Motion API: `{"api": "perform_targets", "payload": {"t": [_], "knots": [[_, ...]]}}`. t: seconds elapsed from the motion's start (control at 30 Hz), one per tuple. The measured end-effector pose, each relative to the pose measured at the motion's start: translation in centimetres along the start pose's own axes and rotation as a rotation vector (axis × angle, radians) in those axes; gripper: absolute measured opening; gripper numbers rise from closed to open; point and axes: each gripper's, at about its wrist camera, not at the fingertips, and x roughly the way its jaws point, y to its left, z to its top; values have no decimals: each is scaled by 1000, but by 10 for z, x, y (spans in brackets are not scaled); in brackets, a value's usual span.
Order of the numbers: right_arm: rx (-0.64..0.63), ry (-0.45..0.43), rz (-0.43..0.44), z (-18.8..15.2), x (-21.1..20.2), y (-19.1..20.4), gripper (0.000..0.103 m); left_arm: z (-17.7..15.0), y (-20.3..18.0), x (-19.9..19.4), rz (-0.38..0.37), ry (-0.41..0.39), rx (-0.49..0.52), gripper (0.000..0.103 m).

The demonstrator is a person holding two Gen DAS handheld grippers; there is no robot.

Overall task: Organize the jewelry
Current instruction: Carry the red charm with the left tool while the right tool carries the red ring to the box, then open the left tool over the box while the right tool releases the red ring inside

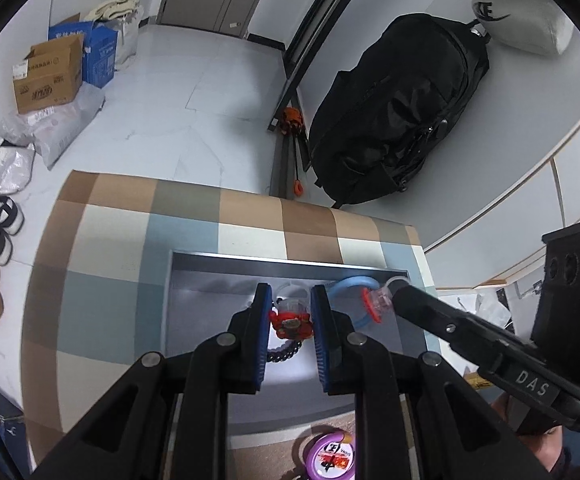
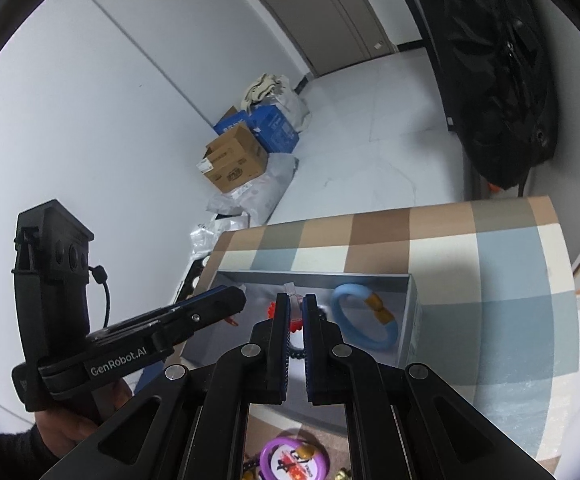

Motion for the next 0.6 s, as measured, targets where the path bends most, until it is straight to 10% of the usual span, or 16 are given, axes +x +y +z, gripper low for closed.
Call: {"api": "perform_targets", "payload": {"t": [0.33, 0.4, 0.47, 0.6], "knots": [[41, -2, -13, 3, 8, -4, 8, 4, -11, 2, -55, 2, 12, 17], [29, -16, -9, 5, 2, -3, 9, 4, -12, -1, -55, 0, 9, 34], [23, -36, -30, 6, -6, -2, 26, 4, -10, -6, -73, -19, -9, 57], [32, -104, -48, 7, -26, -4, 63, 4, -12, -17, -71, -59, -2, 62]]}}
